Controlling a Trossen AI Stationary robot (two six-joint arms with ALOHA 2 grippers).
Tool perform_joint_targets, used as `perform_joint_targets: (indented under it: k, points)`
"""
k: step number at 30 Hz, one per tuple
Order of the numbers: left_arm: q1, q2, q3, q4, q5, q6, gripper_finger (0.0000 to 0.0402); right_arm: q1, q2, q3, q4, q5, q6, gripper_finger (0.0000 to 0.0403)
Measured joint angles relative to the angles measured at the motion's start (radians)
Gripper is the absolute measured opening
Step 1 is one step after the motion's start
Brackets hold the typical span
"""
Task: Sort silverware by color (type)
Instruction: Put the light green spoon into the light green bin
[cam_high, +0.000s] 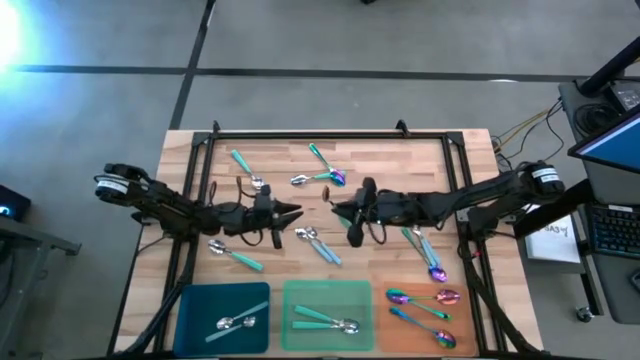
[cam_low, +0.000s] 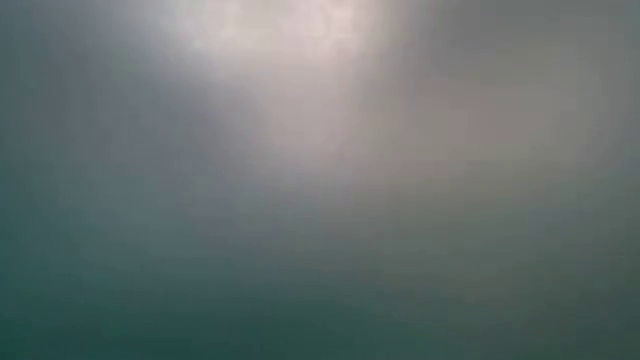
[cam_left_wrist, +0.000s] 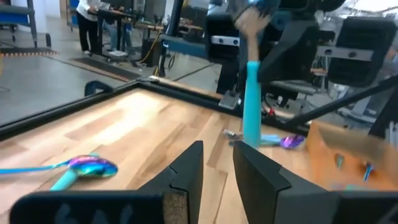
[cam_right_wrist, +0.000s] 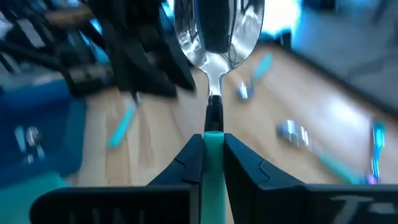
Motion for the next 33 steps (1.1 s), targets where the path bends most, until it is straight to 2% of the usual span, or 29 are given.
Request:
perform_joint_targets:
  k: [7, 10, 15, 21, 26, 33]
  points:
    - [0.0, 0.005, 0.059, -0.028, 0.03, 0.05, 0.0073, -0.003, 0.056, 0.0, 0.155, -0.009, -0.129, 0.0027]
    - [0.0, 0.014, 0.082, -0.036, 0.094, 0.05, 0.0073, -0.014, 0.083, 0.018, 0.156, -0.009, -0.151, 0.0027]
    - [0.0, 0.032, 0.108, -0.056, 0.097, 0.05, 0.0073, -0.03, 0.111, 0.064, 0.16, -0.014, -0.19, 0.0027]
    - [-0.001, 0.076, 0.155, -0.058, 0.123, 0.05, 0.0073, -0.03, 0.178, 0.147, 0.16, -0.086, -0.241, 0.0027]
    - [0.0, 0.12, 0.186, -0.073, 0.096, 0.062, 0.0073, -0.03, 0.236, 0.215, 0.123, -0.08, -0.275, 0.0026]
    - [-0.001, 0.121, 0.167, -0.05, 0.052, 0.064, 0.0073, -0.026, 0.245, 0.264, 0.048, -0.088, -0.297, 0.0026]
